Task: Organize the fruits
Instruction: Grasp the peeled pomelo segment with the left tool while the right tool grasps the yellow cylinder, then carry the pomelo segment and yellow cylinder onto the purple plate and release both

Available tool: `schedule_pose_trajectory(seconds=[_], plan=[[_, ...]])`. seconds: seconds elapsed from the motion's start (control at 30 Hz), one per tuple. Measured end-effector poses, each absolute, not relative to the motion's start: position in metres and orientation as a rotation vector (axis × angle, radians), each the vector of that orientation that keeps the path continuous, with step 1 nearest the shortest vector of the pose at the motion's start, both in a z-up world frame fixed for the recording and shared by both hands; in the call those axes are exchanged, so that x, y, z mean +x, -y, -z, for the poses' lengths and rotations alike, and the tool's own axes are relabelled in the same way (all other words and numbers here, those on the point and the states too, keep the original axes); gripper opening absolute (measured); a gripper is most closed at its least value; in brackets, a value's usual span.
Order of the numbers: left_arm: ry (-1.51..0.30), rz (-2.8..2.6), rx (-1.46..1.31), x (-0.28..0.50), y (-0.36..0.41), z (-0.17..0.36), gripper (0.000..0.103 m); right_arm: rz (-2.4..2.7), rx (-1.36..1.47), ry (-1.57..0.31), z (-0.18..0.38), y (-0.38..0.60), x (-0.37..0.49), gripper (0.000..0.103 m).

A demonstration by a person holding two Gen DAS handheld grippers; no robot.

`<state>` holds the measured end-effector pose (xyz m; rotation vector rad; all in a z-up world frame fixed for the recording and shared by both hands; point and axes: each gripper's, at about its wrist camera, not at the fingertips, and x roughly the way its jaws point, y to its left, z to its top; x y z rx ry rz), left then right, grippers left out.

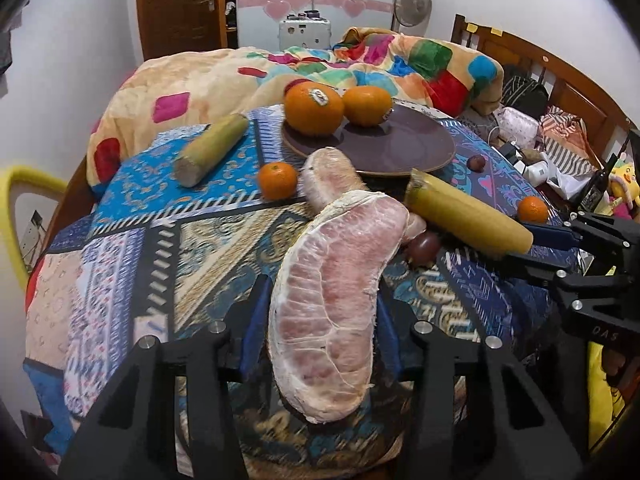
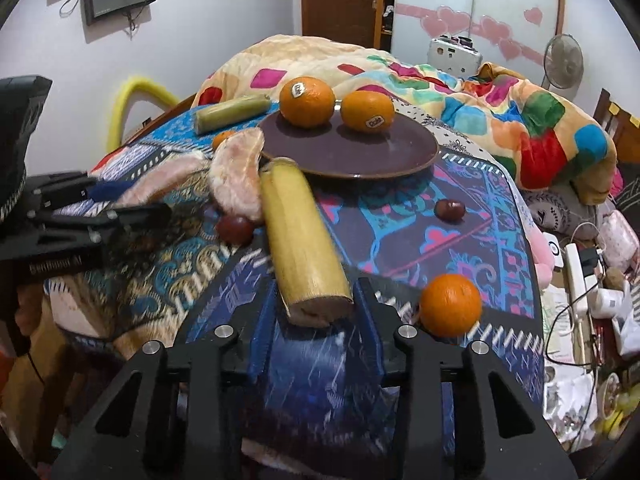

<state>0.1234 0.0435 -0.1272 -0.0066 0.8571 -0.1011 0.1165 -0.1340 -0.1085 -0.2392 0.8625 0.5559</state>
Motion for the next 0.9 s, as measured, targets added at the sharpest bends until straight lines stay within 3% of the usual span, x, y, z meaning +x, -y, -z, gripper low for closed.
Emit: schedule_pose_trajectory(seconds=[0.9], plan=[[-0.829,0.081,-0.067,0.126,-0.069,0.125,0.048,-0.606,-0.219,-0.895,0.120,0.103,0.161,0.034]])
